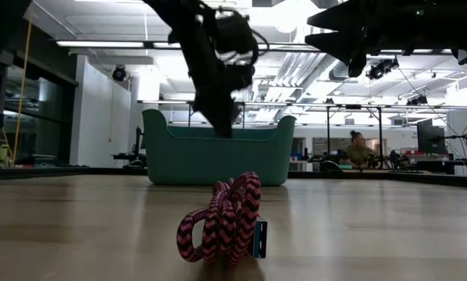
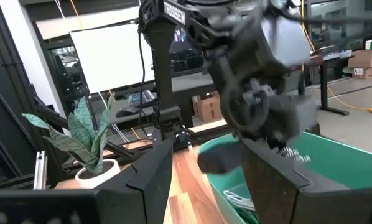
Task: Pick and place USB-C Cables
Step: Put the white and black charger cable into the green bin
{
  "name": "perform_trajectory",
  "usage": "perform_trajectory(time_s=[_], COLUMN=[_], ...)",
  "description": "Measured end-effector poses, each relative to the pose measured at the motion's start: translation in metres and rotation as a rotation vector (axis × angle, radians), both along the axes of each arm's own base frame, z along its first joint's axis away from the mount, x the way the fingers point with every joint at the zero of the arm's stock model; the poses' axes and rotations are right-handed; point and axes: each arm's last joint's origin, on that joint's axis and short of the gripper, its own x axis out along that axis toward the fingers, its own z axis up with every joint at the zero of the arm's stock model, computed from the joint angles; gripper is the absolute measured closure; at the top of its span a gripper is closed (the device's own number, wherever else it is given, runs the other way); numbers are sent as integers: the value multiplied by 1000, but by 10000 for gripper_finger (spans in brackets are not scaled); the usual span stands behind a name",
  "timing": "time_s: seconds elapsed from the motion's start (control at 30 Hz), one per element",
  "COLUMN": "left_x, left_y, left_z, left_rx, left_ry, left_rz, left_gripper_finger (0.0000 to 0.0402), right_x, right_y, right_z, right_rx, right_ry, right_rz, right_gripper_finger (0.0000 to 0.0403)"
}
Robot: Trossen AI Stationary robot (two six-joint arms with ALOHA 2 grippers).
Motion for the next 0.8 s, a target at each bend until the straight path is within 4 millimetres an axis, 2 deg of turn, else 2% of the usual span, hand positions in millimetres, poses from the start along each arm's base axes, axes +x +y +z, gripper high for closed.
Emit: perform_trajectory(time_s=[0.17,0.33,0.53,0.8], left_x=[6,3,3,4], left_y=[3,5,5,5], left_z=[-26,-41,-43,-43], left_rx=[-29,-56,-55,-51], left_ry=[70,148,156,153], left_rz=[1,-11,-14,-25], left_gripper_finger=[401,401,397,357], right_x=[0,0,0,0], right_y=[0,0,0,0], right_z=[0,0,-1,-2], right_rx=[1,1,-1,-2], right_ry=[4,4,6,17], right_rz=[0,0,-1,-1], right_gripper_finger=[224,224,224,224])
